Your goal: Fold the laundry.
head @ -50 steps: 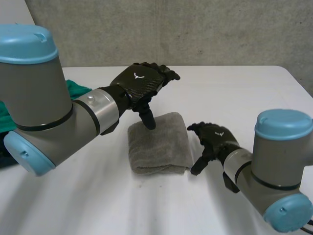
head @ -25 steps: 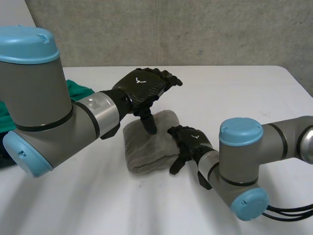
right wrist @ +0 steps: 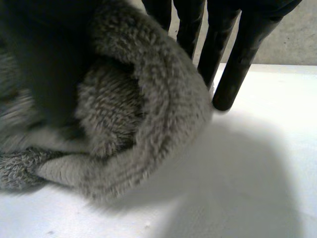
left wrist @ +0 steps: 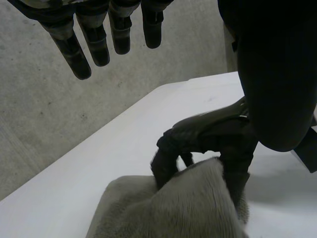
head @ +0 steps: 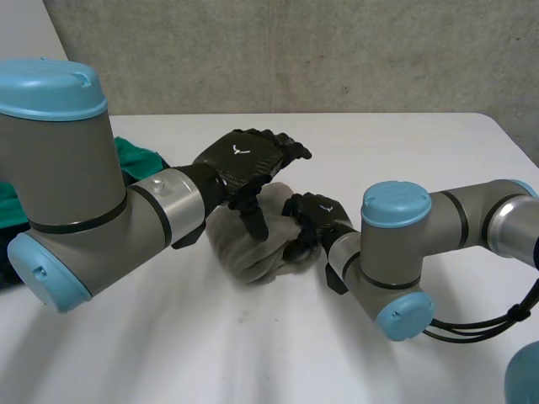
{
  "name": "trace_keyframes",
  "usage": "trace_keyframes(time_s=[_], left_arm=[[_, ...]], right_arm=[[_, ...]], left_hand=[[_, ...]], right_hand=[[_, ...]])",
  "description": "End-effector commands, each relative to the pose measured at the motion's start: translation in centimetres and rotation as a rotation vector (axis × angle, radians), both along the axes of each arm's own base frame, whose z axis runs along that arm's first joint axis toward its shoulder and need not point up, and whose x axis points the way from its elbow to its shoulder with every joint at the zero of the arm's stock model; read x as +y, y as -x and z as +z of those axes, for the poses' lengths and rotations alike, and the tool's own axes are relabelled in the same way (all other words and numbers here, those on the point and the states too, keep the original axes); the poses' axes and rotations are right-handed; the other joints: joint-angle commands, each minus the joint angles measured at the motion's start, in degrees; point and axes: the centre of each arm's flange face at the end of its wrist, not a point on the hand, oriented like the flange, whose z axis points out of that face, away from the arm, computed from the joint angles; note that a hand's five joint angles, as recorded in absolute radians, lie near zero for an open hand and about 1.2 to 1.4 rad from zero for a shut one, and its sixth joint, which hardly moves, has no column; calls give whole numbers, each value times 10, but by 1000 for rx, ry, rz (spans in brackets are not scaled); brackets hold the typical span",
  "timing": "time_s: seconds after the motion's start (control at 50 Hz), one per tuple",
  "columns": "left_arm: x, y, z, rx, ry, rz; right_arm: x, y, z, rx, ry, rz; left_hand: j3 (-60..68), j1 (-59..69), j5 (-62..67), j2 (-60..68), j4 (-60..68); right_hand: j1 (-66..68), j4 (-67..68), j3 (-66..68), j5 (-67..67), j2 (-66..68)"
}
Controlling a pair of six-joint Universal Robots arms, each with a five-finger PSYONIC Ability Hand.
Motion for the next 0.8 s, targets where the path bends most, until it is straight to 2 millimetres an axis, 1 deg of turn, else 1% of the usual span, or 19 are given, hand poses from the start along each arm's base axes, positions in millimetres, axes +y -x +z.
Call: trace_keyframes(time_s=[0.02, 0.06, 0.1, 0.12, 0.18, 0.2, 0.26, 0.28, 0.34, 0.36, 0.42, 0.44, 0.5, 0.52, 0.58, 0.64, 0.66, 0.72, 0.8], left_arm=[[2, 2, 4, 8, 9, -8], [3, 4, 5, 10, 15, -13], [3, 4, 7, 14, 20, -11], [3, 4, 7, 14, 20, -11], [2, 3, 8, 20, 24, -8], [2, 3, 8, 23, 21, -7], [2, 3, 9, 37, 6, -4], [2, 3, 8, 38, 2, -2], [1, 3, 8, 45, -7, 4], [1, 2, 8, 44, -9, 4], [0, 2, 8, 46, -11, 6], [0, 2, 8, 46, -11, 6], [0, 2, 7, 45, -12, 6], [0, 2, 7, 45, -12, 6], [1, 3, 8, 47, -10, 3], [1, 5, 8, 52, -2, 1], [0, 5, 8, 54, -1, 1], [-1, 6, 8, 65, 6, 2], [-4, 7, 8, 83, 4, 13]], right_arm=[[-7, -3, -4, -5, 8, -3], [-23, 1, 5, -22, 35, -29], [-41, 13, 10, -29, 51, -74], [-63, 31, 17, -31, 74, -130], [-90, 58, 23, -26, 95, -204], [-107, 78, 25, -11, 113, -249], [-130, 109, 28, 35, 146, -315], [-145, 127, 31, 63, 175, -348], [-165, 152, 35, 101, 215, -383], [-177, 166, 34, 119, 231, -398], [-196, 189, 34, 148, 258, -438], [-207, 202, 35, 154, 274, -465], [-225, 224, 34, 165, 281, -510], [-236, 242, 29, 175, 274, -543], [-255, 269, 20, 198, 272, -596], [-266, 277, 13, 222, 292, -624], [-272, 286, 12, 243, 319, -657], [-276, 296, 15, 249, 343, -698], [-279, 309, 14, 263, 363, -751]], left_hand=[[3, 18, -2, 9, 8], [5, 20, 0, 11, 10], [5, 20, 0, 11, 10], [5, 20, 0, 11, 10], [5, 20, 0, 11, 10], [5, 20, 0, 11, 10], [5, 20, 0, 11, 10], [5, 20, 0, 11, 10], [8, 23, 3, 14, 13], [7, 21, 2, 12, 11], [7, 21, 2, 12, 11], [7, 21, 2, 12, 11], [8, 23, 3, 14, 13], [8, 23, 3, 14, 13], [8, 23, 3, 14, 13], [10, 25, 5, 16, 15], [8, 23, 3, 14, 13], [10, 25, 5, 16, 15], [12, 26, 7, 17, 16]], right_hand=[[398, 342, 331, 372, 325], [398, 342, 331, 372, 325], [398, 342, 331, 372, 325], [398, 342, 331, 372, 325], [398, 342, 331, 372, 325], [398, 342, 331, 372, 325], [398, 342, 331, 372, 325], [398, 342, 331, 372, 325], [398, 342, 331, 372, 325], [398, 342, 331, 372, 325], [398, 342, 331, 372, 325], [398, 342, 331, 372, 325], [398, 342, 331, 372, 325], [398, 342, 331, 372, 325], [398, 342, 331, 372, 325], [398, 342, 331, 372, 325], [398, 342, 331, 372, 325], [398, 342, 331, 372, 325], [398, 342, 331, 372, 325]])
